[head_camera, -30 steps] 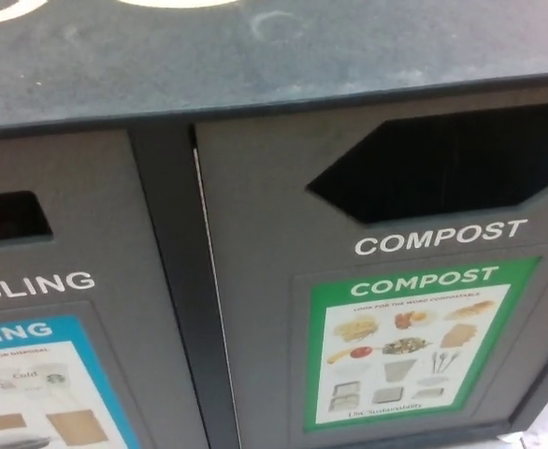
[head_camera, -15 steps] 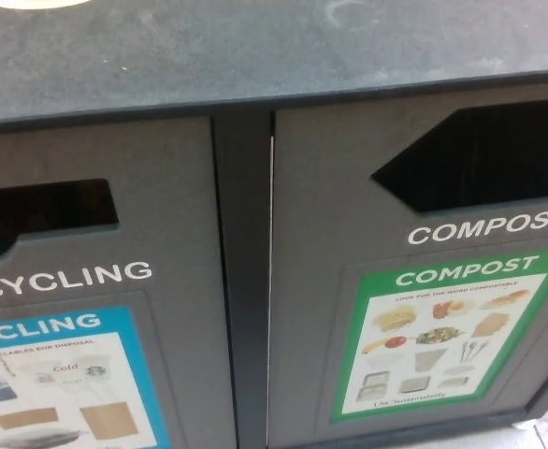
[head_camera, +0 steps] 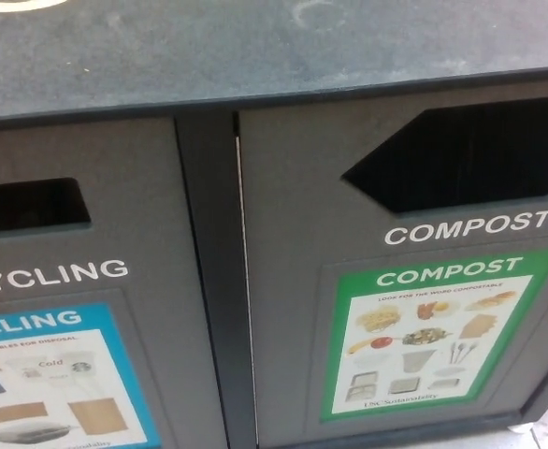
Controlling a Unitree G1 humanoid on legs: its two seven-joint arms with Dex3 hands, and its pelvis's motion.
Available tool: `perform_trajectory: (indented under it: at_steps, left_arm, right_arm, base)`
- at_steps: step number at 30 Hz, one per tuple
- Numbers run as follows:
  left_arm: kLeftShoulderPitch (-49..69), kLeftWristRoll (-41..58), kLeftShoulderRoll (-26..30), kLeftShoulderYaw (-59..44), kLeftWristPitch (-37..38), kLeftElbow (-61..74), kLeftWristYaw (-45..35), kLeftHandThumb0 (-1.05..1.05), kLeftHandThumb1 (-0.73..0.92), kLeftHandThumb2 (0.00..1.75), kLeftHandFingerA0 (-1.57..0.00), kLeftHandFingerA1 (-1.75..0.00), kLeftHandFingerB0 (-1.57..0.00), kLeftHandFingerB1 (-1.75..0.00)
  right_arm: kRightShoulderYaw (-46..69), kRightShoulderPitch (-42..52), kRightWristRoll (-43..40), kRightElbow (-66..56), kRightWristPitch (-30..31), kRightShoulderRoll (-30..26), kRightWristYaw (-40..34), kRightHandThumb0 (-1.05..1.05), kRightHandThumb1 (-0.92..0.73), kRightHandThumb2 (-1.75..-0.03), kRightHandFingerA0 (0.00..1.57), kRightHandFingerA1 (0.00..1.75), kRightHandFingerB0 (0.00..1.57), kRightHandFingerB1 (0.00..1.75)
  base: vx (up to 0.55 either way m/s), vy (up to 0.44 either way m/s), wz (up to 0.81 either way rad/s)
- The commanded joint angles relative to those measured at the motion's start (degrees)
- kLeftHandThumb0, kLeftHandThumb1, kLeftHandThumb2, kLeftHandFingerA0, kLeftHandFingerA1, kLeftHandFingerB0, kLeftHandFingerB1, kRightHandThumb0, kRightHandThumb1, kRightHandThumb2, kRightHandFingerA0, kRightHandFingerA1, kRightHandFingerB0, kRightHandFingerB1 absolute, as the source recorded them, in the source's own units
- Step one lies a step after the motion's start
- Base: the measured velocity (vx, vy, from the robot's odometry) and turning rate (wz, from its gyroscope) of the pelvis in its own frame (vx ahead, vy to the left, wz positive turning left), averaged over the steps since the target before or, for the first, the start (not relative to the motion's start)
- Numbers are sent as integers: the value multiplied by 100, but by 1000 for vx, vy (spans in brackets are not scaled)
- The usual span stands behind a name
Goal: Pick up a piece of paper from the table and walk towards the trash can and throw it into compost
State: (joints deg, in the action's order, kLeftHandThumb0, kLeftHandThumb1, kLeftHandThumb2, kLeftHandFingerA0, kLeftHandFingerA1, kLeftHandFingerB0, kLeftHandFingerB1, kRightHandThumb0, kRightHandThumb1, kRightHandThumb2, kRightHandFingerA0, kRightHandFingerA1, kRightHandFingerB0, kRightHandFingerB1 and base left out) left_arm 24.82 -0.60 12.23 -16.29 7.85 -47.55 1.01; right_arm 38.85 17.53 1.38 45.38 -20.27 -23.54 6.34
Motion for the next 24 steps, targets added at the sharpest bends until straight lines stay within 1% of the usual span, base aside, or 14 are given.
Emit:
perform_trajectory:
  at_steps: [1,2,3,4,7,9,13,14,17,18,19,20,23,24]
  left_arm:
    - [-9,122,183,-80,22,-104,-29,-5,76,72,-90,-82,-86,-73]
    - [-19,139,177,-89,41,-133,-40,-1,75,74,-87,-78,-87,-73]
    - [-37,170,171,-103,67,-182,-56,-1,75,74,-87,-78,-87,-73]
    - [-18,175,171,-106,27,-141,-40,-5,77,70,-89,-79,-87,-72]
    - [0,152,217,-92,-2,-115,-5,-6,76,67,-90,-78,-88,-70]
    - [-40,158,255,-98,-2,-228,-7,-5,75,65,-92,-78,-89,-69]
    - [-63,137,290,-63,-78,-344,14,-6,74,66,-92,-77,-90,-67]
    - [-66,164,297,-69,-18,-452,-44,-4,76,67,-90,-72,-87,-66]
    - [-49,125,299,-16,-119,-398,-14,-6,76,63,-90,-72,-86,-65]
    - [-46,65,321,35,-104,-397,4,-8,75,62,-93,-69,-88,-62]
    - [-44,21,337,74,-94,-396,17,-8,75,62,-93,-69,-88,-62]
    - [-27,125,310,24,-48,-369,-57,-5,75,68,-94,-75,-89,-69]
    - [33,86,318,74,-111,-274,-20,-5,75,67,-96,-73,-89,-65]
    - [44,91,306,71,-192,-232,3,-8,76,64,-93,-71,-90,-64]
  right_arm:
    - [-109,-263,-259,859,-210,-396,-17,-9,-51,-118,116,109,110,94]
    - [-266,-243,-51,985,-239,-460,-197,-12,-52,-110,115,107,109,97]
    - [-464,-226,166,1150,-296,-545,-403,-12,-52,-110,115,107,109,97]
    - [-677,-204,336,1343,-397,-636,-499,-15,-56,-95,105,105,112,80]
    - [-1072,-210,517,1706,-555,-782,-648,-15,-56,-94,106,103,111,78]
    - [-1161,-235,450,1824,-618,-823,-676,-17,-59,-92,111,98,113,79]
    - [-1295,-291,329,1984,-689,-913,-726,-16,-62,-91,112,96,111,80]
    - [-1385,-256,371,1989,-770,-960,-743,-17,-64,-88,111,93,110,80]
    - [-1606,-244,495,2158,-909,-1036,-854,-16,-63,-87,109,96,110,81]
    - [-1669,-233,525,2164,-906,-1048,-892,-19,-64,-84,102,105,109,81]
    - [-1723,-227,543,2174,-908,-1059,-923,-19,-64,-84,102,105,109,81]
    - [-1767,-184,478,2106,-941,-1052,-885,-19,-63,-81,99,103,106,80]
    - [-1834,-170,414,2055,-948,-1062,-854,-17,-63,-83,100,103,107,80]
    - [-1875,-177,440,2090,-950,-1071,-891,-20,-62,-82,99,108,106,80]
  base:
    - [0,0,0]
    - [0,0,0]
    - [0,0,0]
    - [0,0,0]
    - [0,0,0]
    - [0,0,0]
    - [0,0,0]
    - [0,0,0]
    - [0,0,0]
    - [0,0,0]
    - [0,0,0]
    - [0,0,0]
    - [0,0,0]
    - [0,0,0]
